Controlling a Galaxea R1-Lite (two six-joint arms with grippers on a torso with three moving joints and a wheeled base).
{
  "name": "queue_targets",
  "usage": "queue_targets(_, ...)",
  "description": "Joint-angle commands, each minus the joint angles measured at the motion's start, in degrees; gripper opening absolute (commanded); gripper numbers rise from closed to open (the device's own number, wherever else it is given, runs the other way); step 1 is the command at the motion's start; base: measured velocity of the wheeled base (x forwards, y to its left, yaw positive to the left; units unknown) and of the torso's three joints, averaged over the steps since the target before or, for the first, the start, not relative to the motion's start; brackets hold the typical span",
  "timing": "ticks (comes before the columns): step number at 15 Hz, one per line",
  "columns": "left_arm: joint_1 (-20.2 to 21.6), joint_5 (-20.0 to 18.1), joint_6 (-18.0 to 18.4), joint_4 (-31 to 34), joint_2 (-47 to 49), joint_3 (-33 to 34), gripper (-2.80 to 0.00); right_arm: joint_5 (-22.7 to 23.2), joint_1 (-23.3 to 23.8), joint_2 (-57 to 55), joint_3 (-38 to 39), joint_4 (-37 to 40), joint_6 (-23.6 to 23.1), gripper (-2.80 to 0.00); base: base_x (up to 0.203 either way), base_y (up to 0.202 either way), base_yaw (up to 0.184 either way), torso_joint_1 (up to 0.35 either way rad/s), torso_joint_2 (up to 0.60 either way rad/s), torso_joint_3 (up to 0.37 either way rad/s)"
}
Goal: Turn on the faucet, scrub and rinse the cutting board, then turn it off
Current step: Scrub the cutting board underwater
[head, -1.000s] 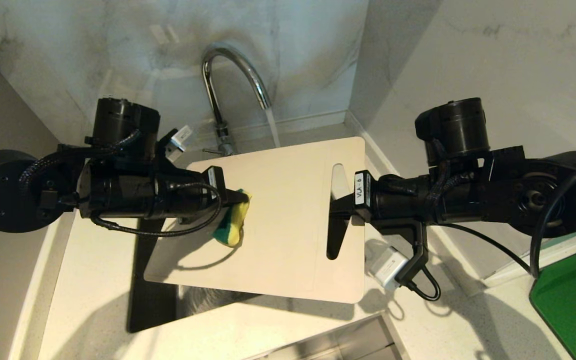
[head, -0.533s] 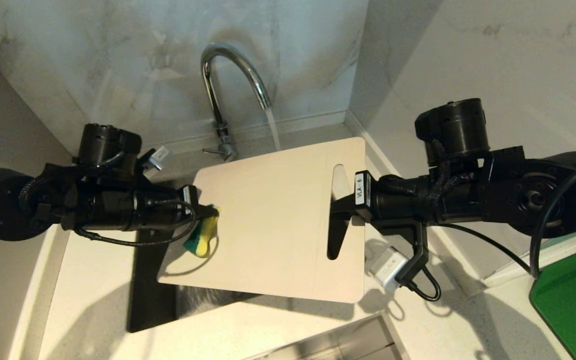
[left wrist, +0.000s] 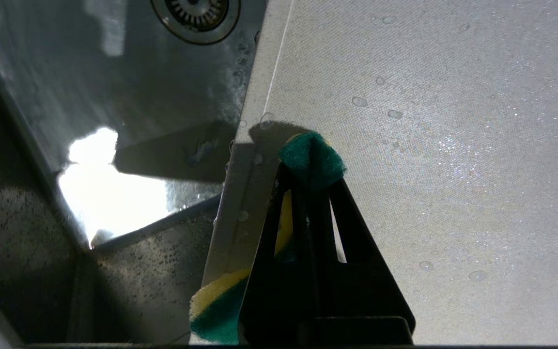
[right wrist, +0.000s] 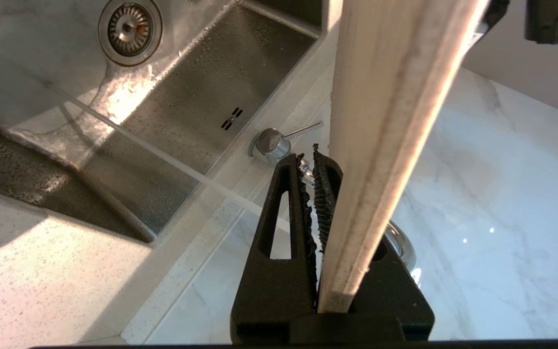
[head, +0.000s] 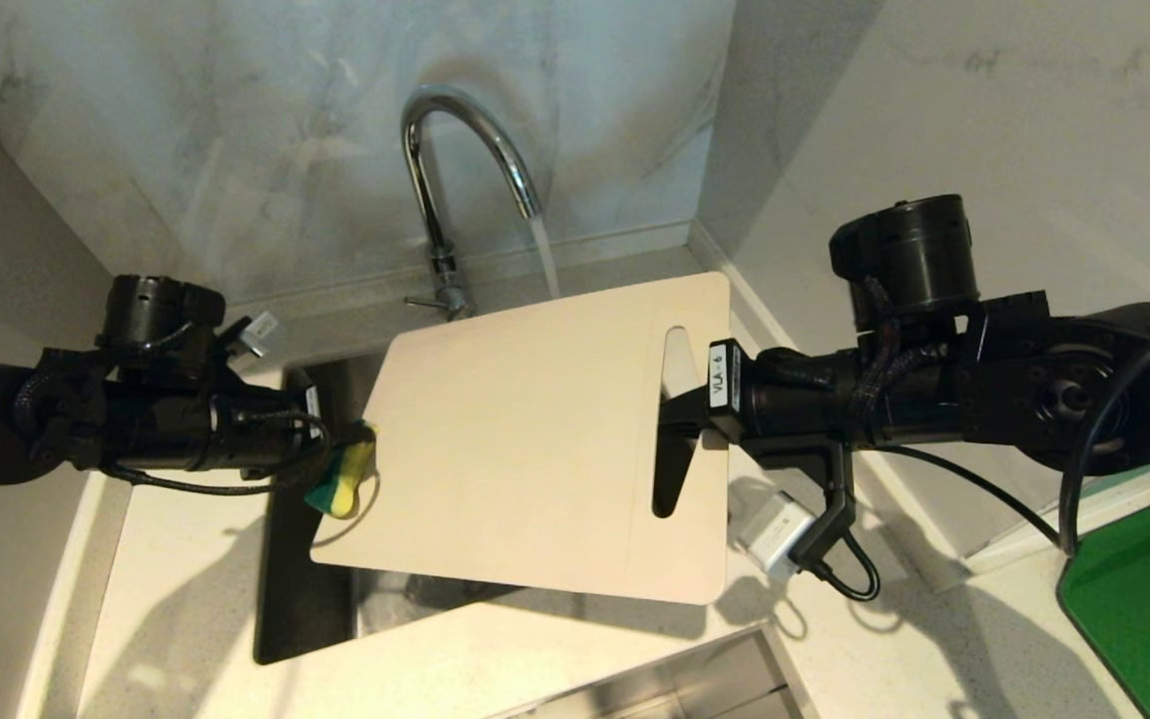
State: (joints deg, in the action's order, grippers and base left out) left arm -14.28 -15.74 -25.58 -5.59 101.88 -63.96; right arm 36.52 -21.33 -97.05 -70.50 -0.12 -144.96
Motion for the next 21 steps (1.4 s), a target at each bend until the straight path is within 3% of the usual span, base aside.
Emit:
queue_targets(1,-1.2,-0.2,-0.3,-0.8,0.2,-0.3,-2.80,0.2,0.0,0.0,0.1,0.0,-0.9,-2.80,0.000,0.000,0.000,0.000,0.00,0.000)
queue_targets(4,-7.1,0.1,-2.3,-0.6,-1.1,-2.7,-2.80,0.1,0.0,-0.2,-0.1,0.0,-0.9,-2.80,0.000,0.000,0.000,0.000,0.00,0.000)
queue_targets(11,-23.8,1.3,-6.0,1.1,-11.2,-1.2,-2.80,0.2,0.0,-0.1,-0.2,0.0,-0.5,-2.80,0.000,0.000,0.000,0.000,0.00,0.000)
queue_targets(14,-26.7,4.9,-6.1,0.8,-10.5,-0.9,-2.80,0.1,0.0,-0.1,-0.3,0.0,-0.5,-2.80,0.000,0.000,0.000,0.000,0.00,0.000)
queue_targets(16,-27.6,5.2,-5.8,-0.4,-10.8,1.6,-2.80,0.2,0.0,0.0,-0.2,0.0,-0.1,-2.80,0.000,0.000,0.000,0.000,0.00,0.000)
queue_targets(19,-27.3,5.5,-5.7,-8.1,-9.3,5.0,-2.80,0.2,0.0,0.0,-0.1,0.0,-0.1,-2.80,0.000,0.000,0.000,0.000,0.00,0.000)
queue_targets(21,-27.0,6.1,-6.1,-9.3,-9.1,6.2,-2.80,0.1,0.0,0.0,0.0,0.0,-0.1,-2.80,0.000,0.000,0.000,0.000,0.00,0.000)
